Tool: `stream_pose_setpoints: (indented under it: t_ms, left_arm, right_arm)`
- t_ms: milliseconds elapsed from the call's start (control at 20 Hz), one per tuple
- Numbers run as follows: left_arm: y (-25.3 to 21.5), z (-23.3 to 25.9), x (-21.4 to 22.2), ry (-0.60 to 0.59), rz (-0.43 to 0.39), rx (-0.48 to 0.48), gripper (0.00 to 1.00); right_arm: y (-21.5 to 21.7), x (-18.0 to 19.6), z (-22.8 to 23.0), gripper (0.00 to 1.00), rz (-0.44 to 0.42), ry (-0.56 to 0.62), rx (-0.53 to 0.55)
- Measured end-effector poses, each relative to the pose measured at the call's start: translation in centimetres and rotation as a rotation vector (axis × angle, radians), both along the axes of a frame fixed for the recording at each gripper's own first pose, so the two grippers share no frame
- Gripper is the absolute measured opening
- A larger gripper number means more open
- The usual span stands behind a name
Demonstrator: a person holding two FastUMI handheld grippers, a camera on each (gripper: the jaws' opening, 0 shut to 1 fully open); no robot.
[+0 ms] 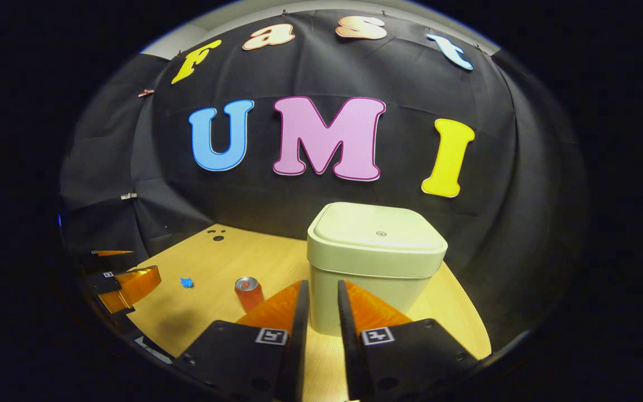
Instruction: Press the lid of the desktop garbage bin to open it, pick up the crumpled paper on the desktop and throw it into the bin, then pick up the pop can on the desktop and drop it into the bin, and finally close the garbage bin lid.
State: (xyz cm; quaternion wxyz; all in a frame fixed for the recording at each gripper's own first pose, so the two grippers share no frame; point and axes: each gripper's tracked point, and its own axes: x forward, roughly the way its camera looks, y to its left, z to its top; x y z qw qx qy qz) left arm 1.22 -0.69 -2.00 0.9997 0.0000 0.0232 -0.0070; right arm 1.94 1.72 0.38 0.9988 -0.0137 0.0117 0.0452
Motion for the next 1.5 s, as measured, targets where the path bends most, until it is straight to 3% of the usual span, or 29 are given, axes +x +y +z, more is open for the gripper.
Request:
stream_pose_setpoints:
  t_ms: [150, 200, 250, 500, 1250, 1500]
  left_arm:
    - [0.1, -0.1, 0.0, 0.002, 0.002, 0.002, 0.96]
    - [0.0, -0.1, 0.0, 0.003, 0.003, 0.003, 0.96]
    - [-0.1, -0.3, -0.1, 0.004, 0.002, 0.003, 0.96]
    - [-0.2, -0.4, -0.1, 0.011, -0.001, 0.005, 0.96]
    - [-0.1, -1.2, -0.6, 0.025, 0.009, -0.002, 0.96]
    - [0.6, -1.5, -0.7, 0.032, 0.029, -0.01, 0.96]
  right_arm:
    - [0.9, -0.1, -0.1, 0.25, 0.045, 0.015, 0.015]
    - [0.3, 0.0, 0.0, 0.24, 0.012, 0.009, 0.001]
    - [0.2, 0.3, -0.1, 0.11, 0.017, 0.003, 0.005]
    - [0.8, 0.9, -0.4, 0.06, 0.058, 0.028, 0.041]
    - [0.2, 3.3, 4.3, 0.05, 0.084, 0.021, 0.053]
    - [-1.7, 5.1, 5.9, 0.05, 0.044, -0.002, 0.019]
